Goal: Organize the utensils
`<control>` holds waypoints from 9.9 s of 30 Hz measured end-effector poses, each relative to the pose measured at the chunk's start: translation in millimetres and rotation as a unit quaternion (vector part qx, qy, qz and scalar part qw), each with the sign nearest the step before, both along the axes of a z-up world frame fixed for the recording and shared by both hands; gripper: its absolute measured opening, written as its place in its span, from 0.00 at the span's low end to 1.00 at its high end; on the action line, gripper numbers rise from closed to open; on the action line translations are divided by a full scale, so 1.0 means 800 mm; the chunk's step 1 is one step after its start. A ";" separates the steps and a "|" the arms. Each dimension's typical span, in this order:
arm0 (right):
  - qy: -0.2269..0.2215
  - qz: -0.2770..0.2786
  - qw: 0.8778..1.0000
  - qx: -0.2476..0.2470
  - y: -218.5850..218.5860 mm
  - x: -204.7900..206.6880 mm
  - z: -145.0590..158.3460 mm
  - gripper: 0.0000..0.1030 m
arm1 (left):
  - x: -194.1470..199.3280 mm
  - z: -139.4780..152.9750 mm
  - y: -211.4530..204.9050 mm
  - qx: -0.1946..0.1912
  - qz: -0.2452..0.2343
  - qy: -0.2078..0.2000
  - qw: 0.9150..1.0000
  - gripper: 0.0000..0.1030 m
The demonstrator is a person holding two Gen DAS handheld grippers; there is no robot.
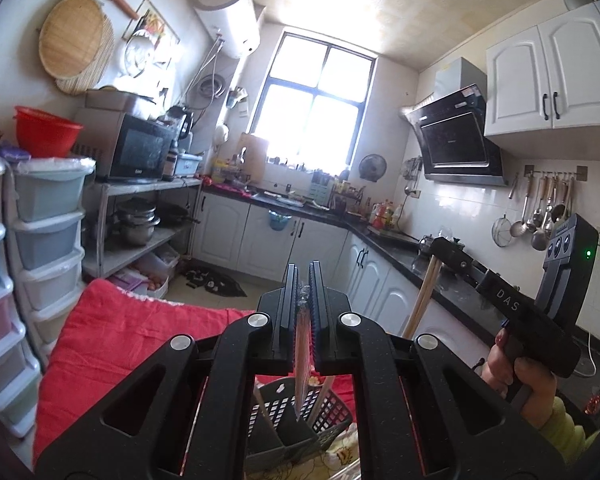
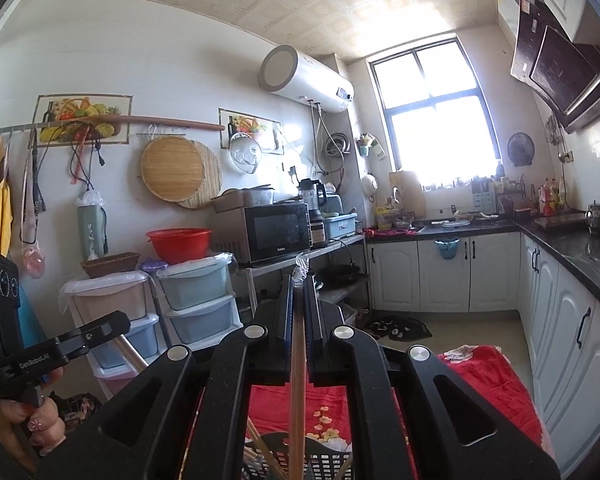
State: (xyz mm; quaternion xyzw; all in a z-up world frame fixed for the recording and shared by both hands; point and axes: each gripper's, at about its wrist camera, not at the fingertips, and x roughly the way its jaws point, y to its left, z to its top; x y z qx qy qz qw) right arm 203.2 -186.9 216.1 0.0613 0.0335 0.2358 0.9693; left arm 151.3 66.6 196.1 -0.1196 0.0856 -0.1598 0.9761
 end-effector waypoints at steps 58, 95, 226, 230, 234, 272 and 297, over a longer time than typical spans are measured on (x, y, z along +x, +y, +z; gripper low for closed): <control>0.060 -0.058 0.996 -0.027 -0.026 0.009 -0.135 0.59 | 0.016 -0.105 -0.021 -0.017 0.016 0.054 0.998 0.58; 0.072 -0.039 0.996 -0.032 -0.031 -0.074 -0.141 0.82 | -0.050 -0.114 -0.002 -0.038 0.029 0.053 0.997 0.90; 0.379 -0.043 0.923 -0.047 -0.098 -0.087 -0.362 0.02 | -0.074 -0.345 -0.035 -0.024 -0.097 0.339 0.936 0.07; 0.348 -0.039 0.936 -0.039 -0.098 -0.096 -0.344 0.02 | -0.081 -0.333 -0.034 -0.027 -0.108 0.325 0.939 0.04; 0.317 -0.034 0.947 -0.035 -0.096 -0.105 -0.325 0.02 | -0.089 -0.318 -0.031 -0.025 -0.110 0.310 0.944 0.03; 0.123 0.014 0.992 -0.015 -0.048 -0.133 -0.147 0.02 | -0.082 -0.172 0.010 -0.022 -0.028 0.143 0.989 0.03; 0.012 0.033 0.999 -0.006 -0.032 -0.119 -0.025 0.01 | -0.086 -0.046 0.034 -0.009 0.014 0.024 1.000 0.03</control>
